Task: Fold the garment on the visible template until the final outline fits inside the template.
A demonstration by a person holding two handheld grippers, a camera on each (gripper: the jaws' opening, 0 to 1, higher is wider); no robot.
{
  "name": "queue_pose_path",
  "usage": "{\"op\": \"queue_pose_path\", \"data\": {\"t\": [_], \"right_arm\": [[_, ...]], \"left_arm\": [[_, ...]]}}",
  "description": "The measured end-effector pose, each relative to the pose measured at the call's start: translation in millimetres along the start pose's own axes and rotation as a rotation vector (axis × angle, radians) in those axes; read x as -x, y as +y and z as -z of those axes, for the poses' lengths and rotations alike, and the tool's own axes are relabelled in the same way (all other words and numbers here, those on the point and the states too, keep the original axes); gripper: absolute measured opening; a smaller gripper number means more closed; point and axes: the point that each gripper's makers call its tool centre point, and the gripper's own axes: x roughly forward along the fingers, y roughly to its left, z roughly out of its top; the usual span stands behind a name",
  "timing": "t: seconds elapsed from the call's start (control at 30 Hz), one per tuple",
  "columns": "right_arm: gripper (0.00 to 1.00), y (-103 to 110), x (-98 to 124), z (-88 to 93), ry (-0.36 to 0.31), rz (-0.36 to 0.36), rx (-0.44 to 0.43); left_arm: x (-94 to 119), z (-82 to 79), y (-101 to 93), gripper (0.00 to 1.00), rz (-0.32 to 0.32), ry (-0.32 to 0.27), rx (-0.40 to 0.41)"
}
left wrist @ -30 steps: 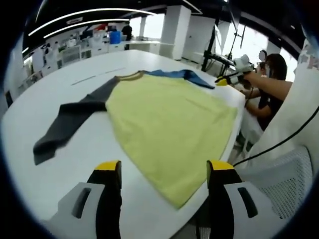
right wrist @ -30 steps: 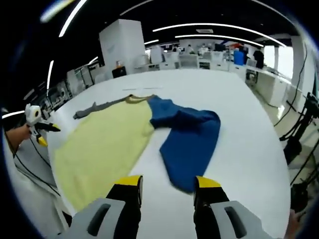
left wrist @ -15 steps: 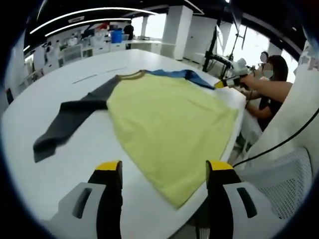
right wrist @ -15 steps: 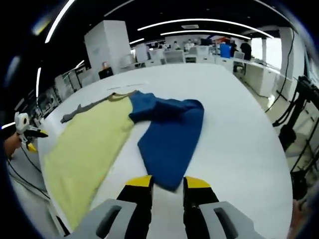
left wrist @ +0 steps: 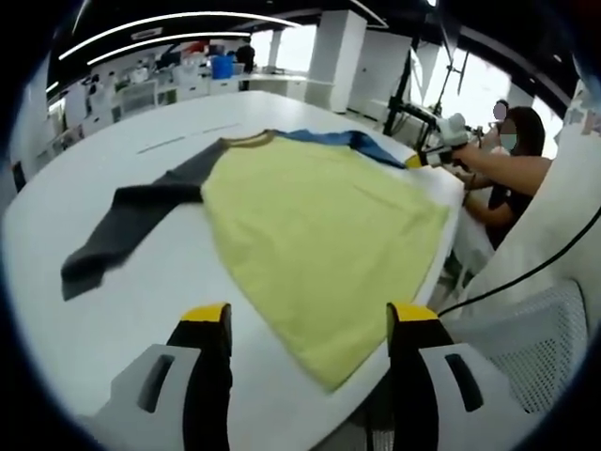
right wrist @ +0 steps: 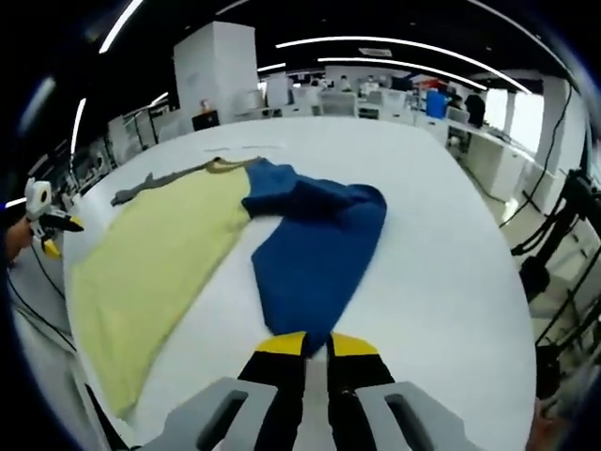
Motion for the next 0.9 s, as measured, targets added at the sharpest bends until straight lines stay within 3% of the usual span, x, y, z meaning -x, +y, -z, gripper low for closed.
{"op": "queue_pose_path", "data": {"t": [0.2, 0.4, 0.9], "right_arm": [[0.00, -2, 1, -0.2, 0.010, 0.006, 0.054], [0.00, -12, 6, -2.0, 0.005, 0.012, 0.047], [0.00, -71, 14, -16.0, 0.025, 0.086, 0.050]], "left_arm": [[1, -0.1, -0.9, 0.63, 0.002, 0.006, -0.002], [2, -2.4, 0.0, 0.62, -0.002, 0.002, 0.002], [1, -3.6, -2.4, 0.62, -0.008, 0.008, 0.003]]}}
